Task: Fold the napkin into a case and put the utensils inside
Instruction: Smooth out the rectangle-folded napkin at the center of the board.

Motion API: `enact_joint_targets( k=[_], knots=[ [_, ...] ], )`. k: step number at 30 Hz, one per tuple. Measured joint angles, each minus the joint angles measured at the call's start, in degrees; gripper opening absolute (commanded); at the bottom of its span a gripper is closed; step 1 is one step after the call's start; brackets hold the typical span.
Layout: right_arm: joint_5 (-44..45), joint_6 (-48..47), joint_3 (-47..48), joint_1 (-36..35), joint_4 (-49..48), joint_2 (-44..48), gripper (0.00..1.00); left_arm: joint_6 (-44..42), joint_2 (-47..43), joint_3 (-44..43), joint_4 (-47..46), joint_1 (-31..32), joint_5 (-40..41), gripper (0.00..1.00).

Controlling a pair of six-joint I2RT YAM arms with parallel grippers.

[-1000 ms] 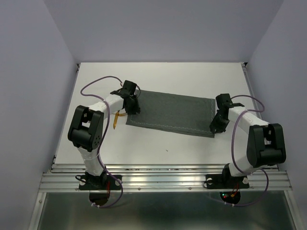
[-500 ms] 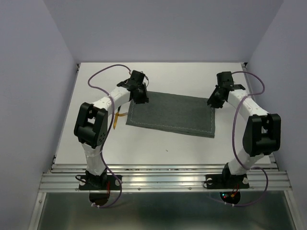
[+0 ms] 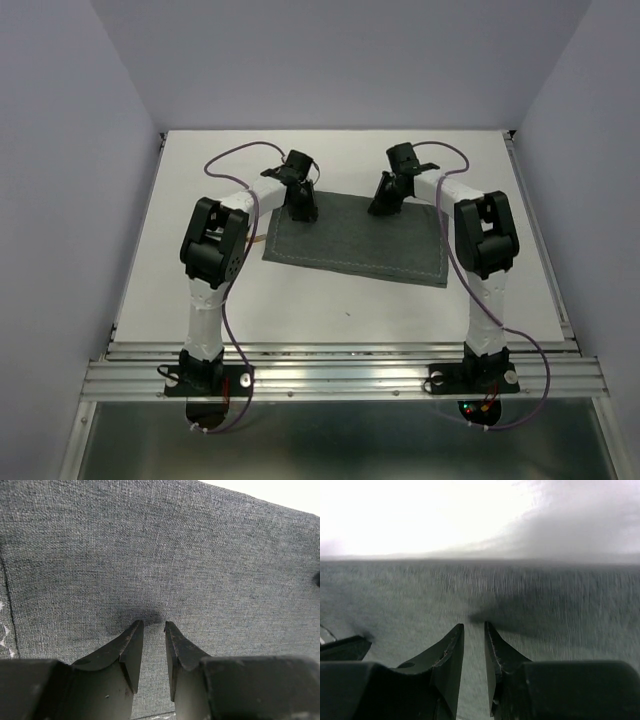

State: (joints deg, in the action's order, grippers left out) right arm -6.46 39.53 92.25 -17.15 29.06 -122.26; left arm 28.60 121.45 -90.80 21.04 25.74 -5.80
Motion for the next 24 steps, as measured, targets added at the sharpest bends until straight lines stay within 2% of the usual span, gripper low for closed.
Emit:
enact_joint_targets(
  k=[4, 11, 18, 24],
  knots=[
    [-0.6, -0.1, 3.1, 0.5, -0.5, -3.2, 0.29, 0.4, -0.2, 2.3, -1.9, -0.4, -0.2, 0.35],
    [-1.7, -0.7, 0.7, 4.1, -2.4, -2.3, 0.3, 1.1, -4.1, 9.9, -8.1, -1.0, -2.5, 0.35],
    [-1.8, -2.5, -8.1, 12.8, -3.6, 3.7, 0.3, 2.0, -9.0, 18.2, -12.4, -1.1, -5.1, 0.35],
    [-2.4, -2.9, -10.7, 19.8, -4.2, 5.4, 0.3, 1.9, -12.9, 23.5, -12.3, -0.8, -7.6, 0.35]
  ],
)
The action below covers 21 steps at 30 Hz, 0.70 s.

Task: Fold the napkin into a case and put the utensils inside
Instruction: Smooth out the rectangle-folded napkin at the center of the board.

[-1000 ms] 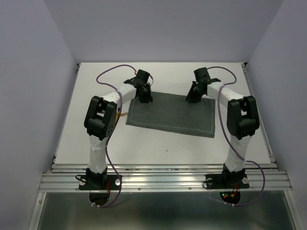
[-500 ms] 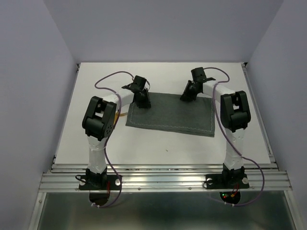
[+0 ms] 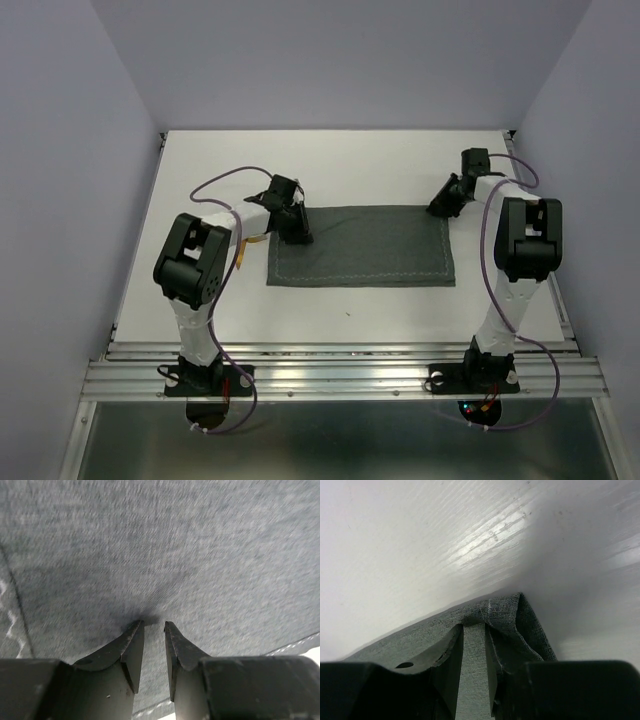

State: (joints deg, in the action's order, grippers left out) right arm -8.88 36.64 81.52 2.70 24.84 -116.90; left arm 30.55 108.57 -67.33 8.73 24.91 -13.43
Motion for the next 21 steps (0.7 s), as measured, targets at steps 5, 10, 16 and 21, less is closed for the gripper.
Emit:
enact_joint_targets(
  k=[5, 10, 16, 21],
  knots=[
    [-0.6, -0.5, 0.0, 0.5, -0.1, 0.0, 0.3, -0.2, -1.1, -0.1, 3.8, 0.5, 0.2, 0.36],
    [-0.8, -1.4, 0.0, 0.2, -0.3, 0.0, 0.3, -1.8, -0.1, -7.7, 9.4, 0.3, 2.2, 0.37],
    [-0.9, -3.4, -0.3, 0.2, -0.8, 0.1, 0.3, -3.8, 4.6, -17.5, 10.2, -3.1, 3.6, 0.37],
    [-1.6, -4.4, -0.7, 0.2, -1.4, 0.2, 0.3, -4.7, 9.5, -19.2, 11.7, -5.9, 7.1, 0.37]
  ],
)
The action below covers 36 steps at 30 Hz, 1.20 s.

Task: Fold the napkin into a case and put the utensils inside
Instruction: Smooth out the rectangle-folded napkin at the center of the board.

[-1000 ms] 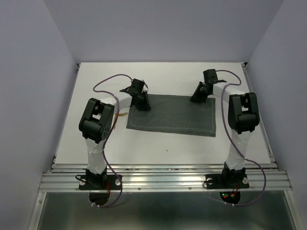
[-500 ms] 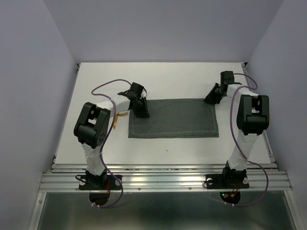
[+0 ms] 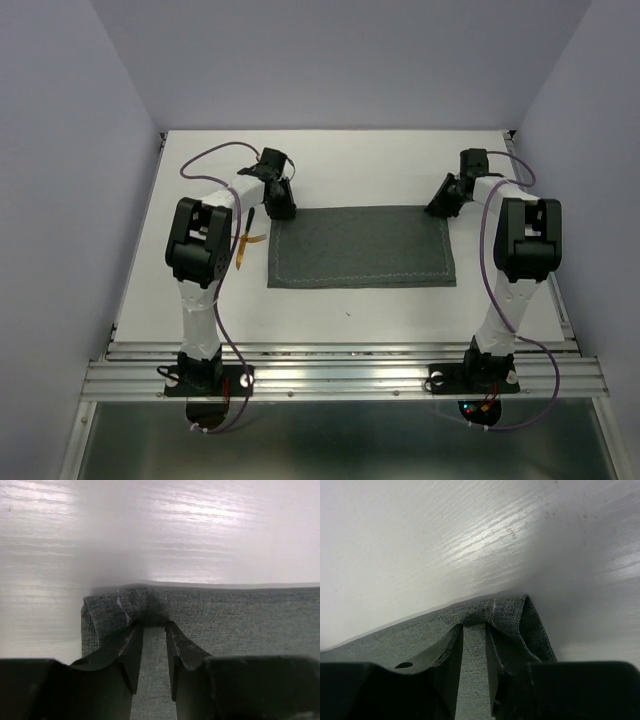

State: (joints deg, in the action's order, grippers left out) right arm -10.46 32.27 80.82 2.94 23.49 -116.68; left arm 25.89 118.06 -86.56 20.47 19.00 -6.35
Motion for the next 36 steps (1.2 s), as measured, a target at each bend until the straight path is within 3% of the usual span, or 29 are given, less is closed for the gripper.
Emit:
enact_joint_targets(
  k=[9, 22, 36],
  knots=[
    [0.2, -1.5, 0.0, 0.0, -0.2, 0.0, 0.31, -0.1, 3.0, -2.5, -0.6, 0.0, 6.6, 0.34],
    [-0.5, -4.4, 0.1, 0.0, 1.2, 0.4, 0.31, -0.3, 0.7, -0.4, -1.9, 0.2, 10.5, 0.35],
    [-0.6, -5.8, -0.4, 0.0, 3.8, 2.5, 0.32, -0.8, 2.5, -3.9, -1.8, 0.2, 14.2, 0.34]
  ],
)
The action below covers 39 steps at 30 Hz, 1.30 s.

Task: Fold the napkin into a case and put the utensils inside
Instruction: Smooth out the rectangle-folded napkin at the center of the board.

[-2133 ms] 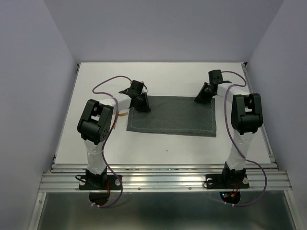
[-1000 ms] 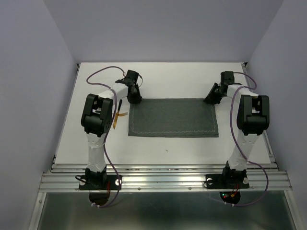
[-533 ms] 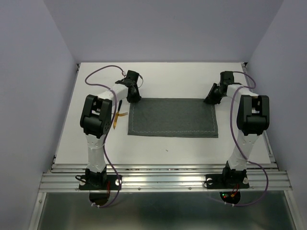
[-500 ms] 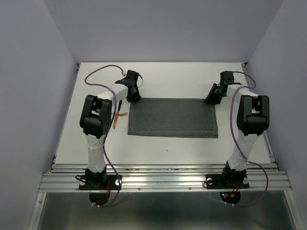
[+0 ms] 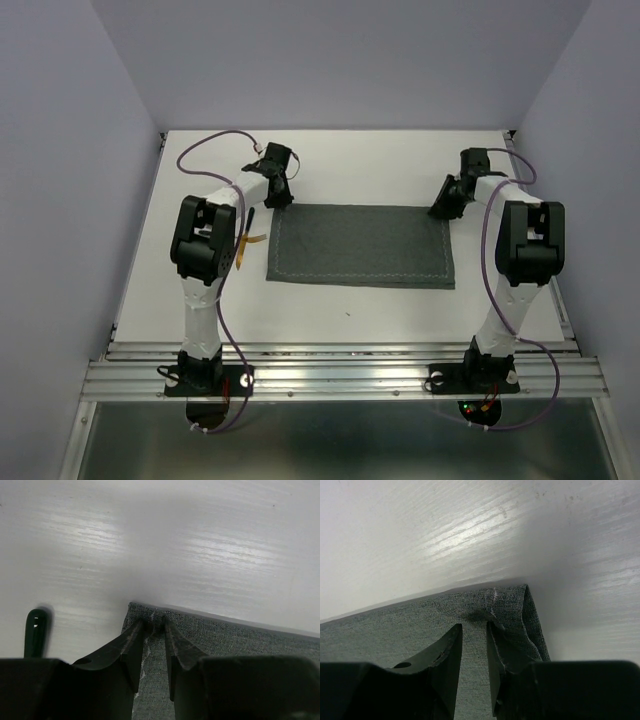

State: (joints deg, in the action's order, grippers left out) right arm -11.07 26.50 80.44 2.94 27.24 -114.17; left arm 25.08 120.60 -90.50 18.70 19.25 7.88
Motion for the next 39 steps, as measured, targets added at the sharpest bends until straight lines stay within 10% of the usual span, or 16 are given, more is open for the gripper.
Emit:
enact_joint_targets(
  k=[9, 16, 39],
  knots=[
    [0.2, -0.2, -0.8, 0.0, 1.6, 0.8, 0.37, -0.2, 2.9, -1.6, -0.8, 0.0, 0.6, 0.34],
    [3.8, -0.1, -4.5, 0.0, 2.6, 12.1, 0.76, -0.2, 2.3, -0.2, -2.3, 0.1, 0.4, 0.34],
    [10.4, -1.9, -24.0, 3.8, 6.2, 20.6, 0.63, -0.3, -1.0, 3.5, 0.0, 7.6, 2.0, 0.35]
  ],
)
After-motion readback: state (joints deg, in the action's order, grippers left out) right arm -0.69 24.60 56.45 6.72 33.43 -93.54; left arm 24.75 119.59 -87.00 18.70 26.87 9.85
